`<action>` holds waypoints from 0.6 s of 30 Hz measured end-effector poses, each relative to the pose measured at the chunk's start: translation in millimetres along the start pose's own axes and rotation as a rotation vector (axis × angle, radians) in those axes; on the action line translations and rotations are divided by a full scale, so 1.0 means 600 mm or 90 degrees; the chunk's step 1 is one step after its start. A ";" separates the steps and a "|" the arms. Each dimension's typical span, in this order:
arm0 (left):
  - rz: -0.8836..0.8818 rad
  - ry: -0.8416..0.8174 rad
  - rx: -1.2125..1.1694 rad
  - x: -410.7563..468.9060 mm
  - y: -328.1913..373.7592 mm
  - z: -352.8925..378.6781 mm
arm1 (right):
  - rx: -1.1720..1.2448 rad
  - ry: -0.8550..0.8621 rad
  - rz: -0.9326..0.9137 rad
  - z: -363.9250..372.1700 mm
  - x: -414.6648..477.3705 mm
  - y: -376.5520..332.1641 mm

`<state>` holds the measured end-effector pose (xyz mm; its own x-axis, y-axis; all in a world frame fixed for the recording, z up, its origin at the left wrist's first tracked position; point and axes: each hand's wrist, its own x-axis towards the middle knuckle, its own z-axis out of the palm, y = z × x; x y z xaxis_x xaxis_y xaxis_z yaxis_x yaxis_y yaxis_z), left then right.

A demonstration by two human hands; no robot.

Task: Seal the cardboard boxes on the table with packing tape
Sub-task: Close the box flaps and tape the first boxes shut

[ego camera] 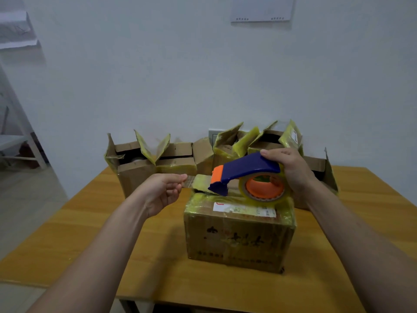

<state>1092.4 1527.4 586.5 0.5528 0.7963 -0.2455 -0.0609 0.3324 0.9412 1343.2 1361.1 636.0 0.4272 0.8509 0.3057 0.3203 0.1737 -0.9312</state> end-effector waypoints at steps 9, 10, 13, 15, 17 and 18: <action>-0.014 -0.005 -0.004 0.007 -0.020 -0.014 | -0.046 -0.034 -0.036 0.009 0.005 0.006; -0.016 -0.005 -0.007 0.009 -0.022 -0.014 | -0.051 -0.034 -0.035 0.010 0.006 0.006; -0.026 -0.007 -0.016 0.018 -0.030 -0.017 | -0.069 -0.035 -0.028 0.013 0.008 0.006; -0.039 -0.012 -0.016 0.023 -0.038 -0.021 | -0.086 -0.037 -0.030 0.016 0.009 0.006; -0.058 -0.023 -0.028 0.026 -0.049 -0.026 | -0.104 -0.038 -0.037 0.017 0.011 0.006; -0.067 -0.029 -0.039 0.027 -0.055 -0.027 | -0.111 -0.038 -0.039 0.018 0.011 0.005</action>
<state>1090.1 1537.6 547.8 0.5962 0.7317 -0.3305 -0.0505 0.4450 0.8941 1337.8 1373.0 633.0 0.3535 0.8702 0.3432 0.4882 0.1414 -0.8612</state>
